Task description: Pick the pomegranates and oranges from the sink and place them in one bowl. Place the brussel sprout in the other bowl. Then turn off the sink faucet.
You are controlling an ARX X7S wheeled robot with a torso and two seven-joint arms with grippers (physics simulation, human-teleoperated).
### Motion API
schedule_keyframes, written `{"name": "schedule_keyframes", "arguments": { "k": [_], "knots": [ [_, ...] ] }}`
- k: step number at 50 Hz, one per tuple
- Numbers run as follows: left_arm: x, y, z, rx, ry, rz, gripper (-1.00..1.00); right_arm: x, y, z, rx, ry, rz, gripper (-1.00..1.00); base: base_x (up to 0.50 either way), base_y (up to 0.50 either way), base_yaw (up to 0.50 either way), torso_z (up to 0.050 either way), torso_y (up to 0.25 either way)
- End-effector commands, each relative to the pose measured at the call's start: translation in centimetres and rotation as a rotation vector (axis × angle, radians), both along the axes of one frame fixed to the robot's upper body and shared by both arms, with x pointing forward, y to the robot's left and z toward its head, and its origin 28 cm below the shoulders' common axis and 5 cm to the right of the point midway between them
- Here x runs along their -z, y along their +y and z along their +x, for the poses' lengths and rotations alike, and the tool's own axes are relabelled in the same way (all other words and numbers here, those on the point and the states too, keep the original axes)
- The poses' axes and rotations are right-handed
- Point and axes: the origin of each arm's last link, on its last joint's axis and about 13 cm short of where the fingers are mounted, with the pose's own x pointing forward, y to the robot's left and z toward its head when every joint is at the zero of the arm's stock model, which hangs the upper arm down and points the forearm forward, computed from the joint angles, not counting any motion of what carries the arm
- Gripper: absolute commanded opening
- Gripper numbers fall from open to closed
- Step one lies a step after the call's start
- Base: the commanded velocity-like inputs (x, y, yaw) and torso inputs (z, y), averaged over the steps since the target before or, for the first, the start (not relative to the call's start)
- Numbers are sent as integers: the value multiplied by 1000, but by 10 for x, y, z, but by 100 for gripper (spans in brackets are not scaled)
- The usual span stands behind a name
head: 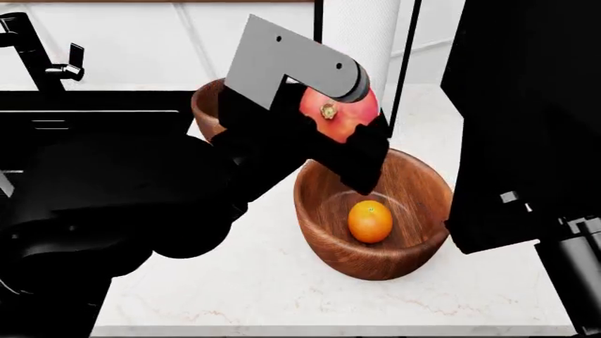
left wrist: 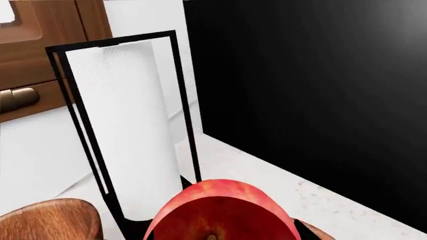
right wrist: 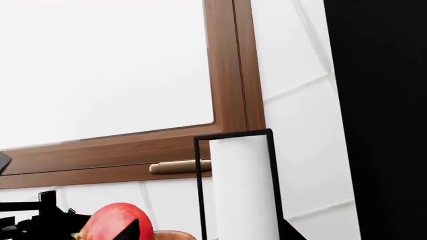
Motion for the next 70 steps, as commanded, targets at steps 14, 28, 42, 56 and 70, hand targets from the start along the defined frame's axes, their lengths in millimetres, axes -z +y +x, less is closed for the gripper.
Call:
{"name": "schedule_keyframes", "arguments": {
  "k": [14, 28, 42, 56, 70],
  "knots": [
    [4, -19, 11, 45, 49, -19, -100, -3, -4, -9, -10, -40, 20, 100, 0, 0, 0, 0, 1],
    [9, -26, 16, 44, 68, -11, -100, -5, -5, -14, -15, -59, 23, 100, 0, 0, 0, 0, 1],
    [23, -31, 30, 28, 103, 15, -100, -5, -4, -12, -19, -57, 23, 100, 0, 0, 0, 1, 0],
    [36, -32, 27, 34, 120, 47, -100, -3, -5, -13, -18, -53, 26, 100, 0, 0, 0, 0, 1],
    [42, -35, 34, 27, 144, 59, -100, -4, -5, -12, -19, -51, 32, 100, 0, 0, 0, 0, 1]
  ]
}}
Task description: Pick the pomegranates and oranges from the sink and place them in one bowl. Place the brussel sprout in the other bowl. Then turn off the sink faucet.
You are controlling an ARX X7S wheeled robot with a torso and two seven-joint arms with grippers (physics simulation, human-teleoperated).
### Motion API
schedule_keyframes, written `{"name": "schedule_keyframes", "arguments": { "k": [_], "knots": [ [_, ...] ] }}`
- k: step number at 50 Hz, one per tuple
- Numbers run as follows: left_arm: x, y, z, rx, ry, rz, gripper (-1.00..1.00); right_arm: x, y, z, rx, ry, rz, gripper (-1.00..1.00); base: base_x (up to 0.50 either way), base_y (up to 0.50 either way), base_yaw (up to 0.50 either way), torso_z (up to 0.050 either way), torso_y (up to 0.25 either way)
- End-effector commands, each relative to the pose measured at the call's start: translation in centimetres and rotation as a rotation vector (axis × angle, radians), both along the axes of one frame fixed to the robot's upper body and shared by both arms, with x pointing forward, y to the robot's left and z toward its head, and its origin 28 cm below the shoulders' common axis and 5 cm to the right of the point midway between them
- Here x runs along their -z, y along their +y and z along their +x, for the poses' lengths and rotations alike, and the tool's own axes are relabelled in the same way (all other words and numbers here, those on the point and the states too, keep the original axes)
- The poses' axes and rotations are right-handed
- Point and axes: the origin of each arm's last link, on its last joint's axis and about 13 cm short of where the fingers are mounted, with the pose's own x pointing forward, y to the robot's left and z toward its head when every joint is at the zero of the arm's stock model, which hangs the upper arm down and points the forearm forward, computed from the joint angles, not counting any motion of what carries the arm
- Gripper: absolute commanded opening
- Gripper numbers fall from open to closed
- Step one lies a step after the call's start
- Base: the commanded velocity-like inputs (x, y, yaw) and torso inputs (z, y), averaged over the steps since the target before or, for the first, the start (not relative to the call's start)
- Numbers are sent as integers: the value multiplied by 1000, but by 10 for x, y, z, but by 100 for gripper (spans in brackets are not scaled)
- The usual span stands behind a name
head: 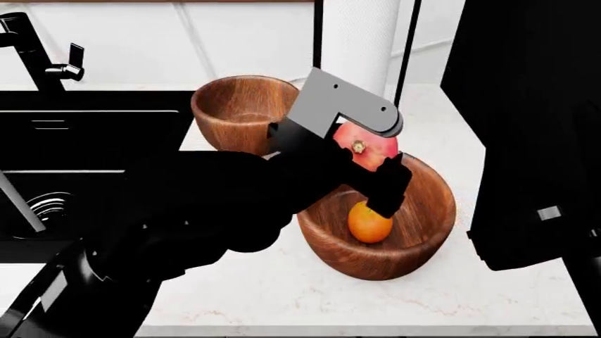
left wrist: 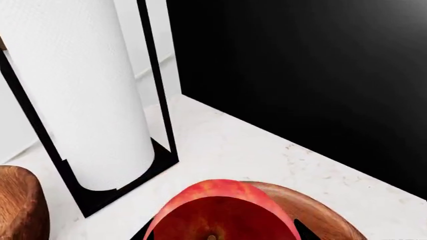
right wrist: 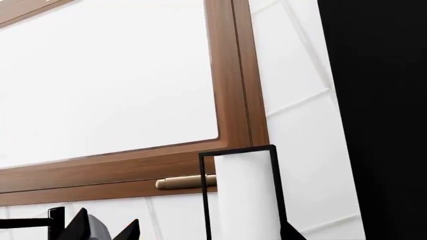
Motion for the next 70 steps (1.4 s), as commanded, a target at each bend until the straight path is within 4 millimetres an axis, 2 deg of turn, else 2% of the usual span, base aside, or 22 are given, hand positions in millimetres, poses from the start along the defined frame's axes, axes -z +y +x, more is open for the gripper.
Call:
{"name": "schedule_keyframes", "arguments": {
  "k": [1, 25, 53, 54, 70],
  "knots": [
    [3, -3, 4, -17, 12, -2, -100, 0, 0, 1, -1, 3, 4, 100, 0, 0, 0, 0, 0],
    [20, -9, 9, -21, 45, 24, -100, 1, -2, 1, 2, 6, 12, 100, 0, 0, 0, 0, 0],
    [28, -13, 10, -16, 56, 36, -100, 2, -3, 2, 2, 6, 14, 100, 0, 0, 0, 0, 0],
    [28, -13, 10, -16, 55, 36, 100, 2, -3, 2, 2, 6, 14, 100, 0, 0, 0, 0, 0],
    [27, -13, 9, -13, 42, 30, 100, 2, -2, 2, -4, 8, 8, 100, 0, 0, 0, 0, 0]
  ]
}}
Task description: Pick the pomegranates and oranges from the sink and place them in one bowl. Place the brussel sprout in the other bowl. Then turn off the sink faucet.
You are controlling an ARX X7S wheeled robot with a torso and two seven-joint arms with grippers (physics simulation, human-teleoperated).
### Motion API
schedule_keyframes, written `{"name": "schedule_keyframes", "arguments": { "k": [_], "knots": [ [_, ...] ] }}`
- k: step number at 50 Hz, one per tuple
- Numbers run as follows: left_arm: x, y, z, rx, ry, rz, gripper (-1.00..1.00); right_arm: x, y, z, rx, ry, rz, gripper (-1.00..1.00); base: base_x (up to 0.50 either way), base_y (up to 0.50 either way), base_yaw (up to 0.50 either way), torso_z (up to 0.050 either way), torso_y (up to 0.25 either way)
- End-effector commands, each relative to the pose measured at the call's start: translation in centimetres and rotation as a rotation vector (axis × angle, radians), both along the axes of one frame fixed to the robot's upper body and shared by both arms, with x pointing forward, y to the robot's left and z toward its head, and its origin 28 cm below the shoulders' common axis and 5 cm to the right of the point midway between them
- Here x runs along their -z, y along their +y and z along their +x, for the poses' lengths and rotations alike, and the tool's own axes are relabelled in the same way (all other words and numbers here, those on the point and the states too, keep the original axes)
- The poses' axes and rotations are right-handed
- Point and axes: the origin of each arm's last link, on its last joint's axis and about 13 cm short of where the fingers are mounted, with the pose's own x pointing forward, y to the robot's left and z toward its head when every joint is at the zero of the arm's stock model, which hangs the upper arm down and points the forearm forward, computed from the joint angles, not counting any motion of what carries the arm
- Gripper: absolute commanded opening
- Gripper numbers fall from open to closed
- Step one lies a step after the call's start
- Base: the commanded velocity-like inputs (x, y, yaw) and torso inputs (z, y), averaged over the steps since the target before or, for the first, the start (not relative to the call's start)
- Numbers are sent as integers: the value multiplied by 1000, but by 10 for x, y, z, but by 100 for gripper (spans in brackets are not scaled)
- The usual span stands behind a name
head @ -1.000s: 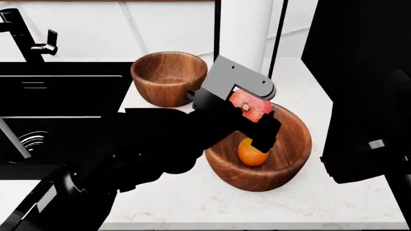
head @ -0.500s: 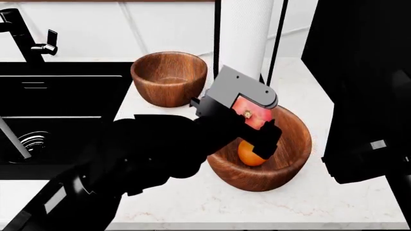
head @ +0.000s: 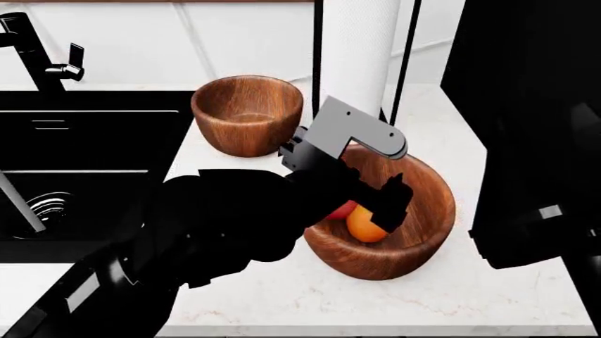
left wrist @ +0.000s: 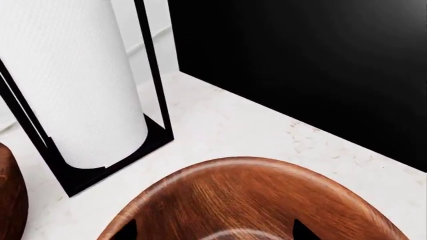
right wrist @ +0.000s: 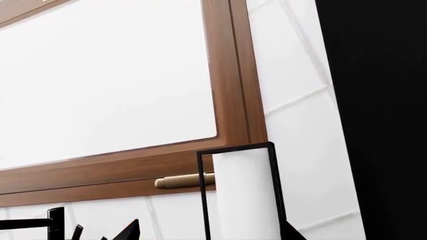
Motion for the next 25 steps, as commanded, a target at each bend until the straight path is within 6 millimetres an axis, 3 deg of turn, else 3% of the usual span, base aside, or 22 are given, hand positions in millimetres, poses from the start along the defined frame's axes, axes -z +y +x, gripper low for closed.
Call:
{"name": "schedule_keyframes", "arguments": {
  "k": [1, 13, 25],
  "knots": [
    [-1, -1, -1, 0, -8, -5, 100, 0, 0, 0, -3, 1, -3, 100, 0, 0, 0, 0, 0],
    [-5, 1, -2, -10, -47, -16, 100, 0, 0, -1, -3, -3, 2, 100, 0, 0, 0, 0, 0],
    [-33, 28, -5, -95, -211, -135, 100, -1, -1, -1, 4, -5, 14, 100, 0, 0, 0, 0, 1]
  ]
}}
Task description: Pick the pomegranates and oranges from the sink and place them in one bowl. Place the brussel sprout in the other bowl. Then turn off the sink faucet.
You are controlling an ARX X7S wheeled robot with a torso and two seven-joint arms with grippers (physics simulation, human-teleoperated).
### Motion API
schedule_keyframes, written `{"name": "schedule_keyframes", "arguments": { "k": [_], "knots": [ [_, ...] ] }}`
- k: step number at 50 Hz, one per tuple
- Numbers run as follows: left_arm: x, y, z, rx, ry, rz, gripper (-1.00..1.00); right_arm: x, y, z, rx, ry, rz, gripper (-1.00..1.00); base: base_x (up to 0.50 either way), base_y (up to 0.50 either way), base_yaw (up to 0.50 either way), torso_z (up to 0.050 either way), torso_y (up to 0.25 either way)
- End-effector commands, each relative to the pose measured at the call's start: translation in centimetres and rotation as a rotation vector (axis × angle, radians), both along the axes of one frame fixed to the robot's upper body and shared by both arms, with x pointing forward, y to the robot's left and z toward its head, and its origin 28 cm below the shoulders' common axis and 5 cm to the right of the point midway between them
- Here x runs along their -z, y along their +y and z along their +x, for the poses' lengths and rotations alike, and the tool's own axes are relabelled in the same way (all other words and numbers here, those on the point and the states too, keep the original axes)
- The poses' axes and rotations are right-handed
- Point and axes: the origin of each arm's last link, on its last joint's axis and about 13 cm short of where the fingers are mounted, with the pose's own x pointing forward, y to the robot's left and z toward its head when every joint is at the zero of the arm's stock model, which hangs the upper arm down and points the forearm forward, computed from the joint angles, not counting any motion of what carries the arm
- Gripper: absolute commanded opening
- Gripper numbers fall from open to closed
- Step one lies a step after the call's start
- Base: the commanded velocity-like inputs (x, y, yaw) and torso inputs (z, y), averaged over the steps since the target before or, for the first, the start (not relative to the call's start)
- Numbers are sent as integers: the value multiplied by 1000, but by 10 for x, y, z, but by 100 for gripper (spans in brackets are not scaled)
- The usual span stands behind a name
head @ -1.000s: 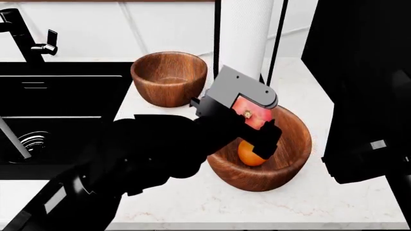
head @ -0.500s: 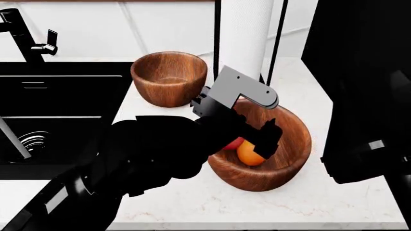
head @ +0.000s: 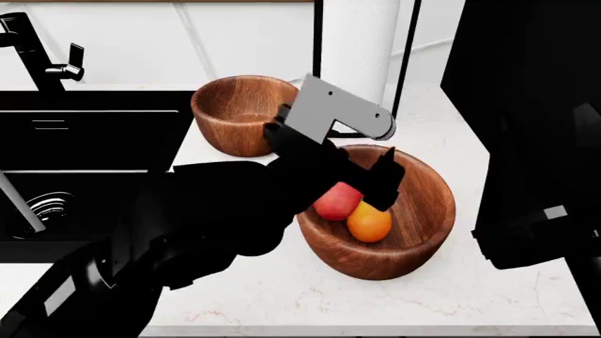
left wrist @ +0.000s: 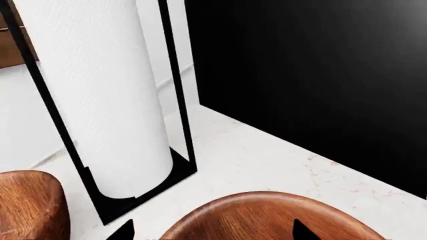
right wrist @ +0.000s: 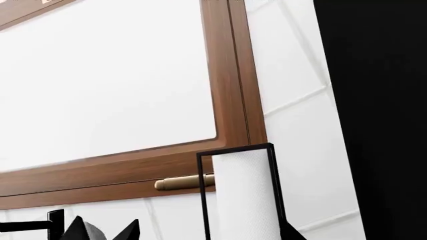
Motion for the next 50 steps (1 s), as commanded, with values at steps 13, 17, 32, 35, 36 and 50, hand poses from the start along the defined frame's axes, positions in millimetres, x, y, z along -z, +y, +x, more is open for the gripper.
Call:
{"name": "schedule_keyframes", "arguments": {
  "k": [13, 17, 32, 35, 36, 50],
  "knots": [
    [-27, 44, -14, -160, -217, -240, 100, 2, 2, 3, 9, -11, -2, 100, 0, 0, 0, 0, 0],
    [-19, 52, -19, -232, -291, -268, 100, 3, 3, 3, 21, -29, -28, 100, 0, 0, 0, 0, 0],
    [11, 87, -51, -450, -571, -520, 100, 8, 9, 11, 82, -29, -95, 100, 0, 0, 0, 0, 0],
    [14, 93, -55, -481, -632, -550, 100, 9, 10, 12, 88, -37, -102, 100, 0, 0, 0, 0, 0],
    [14, 95, -57, -484, -649, -556, 100, 9, 11, 12, 90, -41, -103, 100, 0, 0, 0, 0, 0],
    [29, 107, -60, -499, -680, -606, 100, 9, 12, 16, 140, -16, -114, 100, -320, 61, 0, 0, 0]
  ]
}}
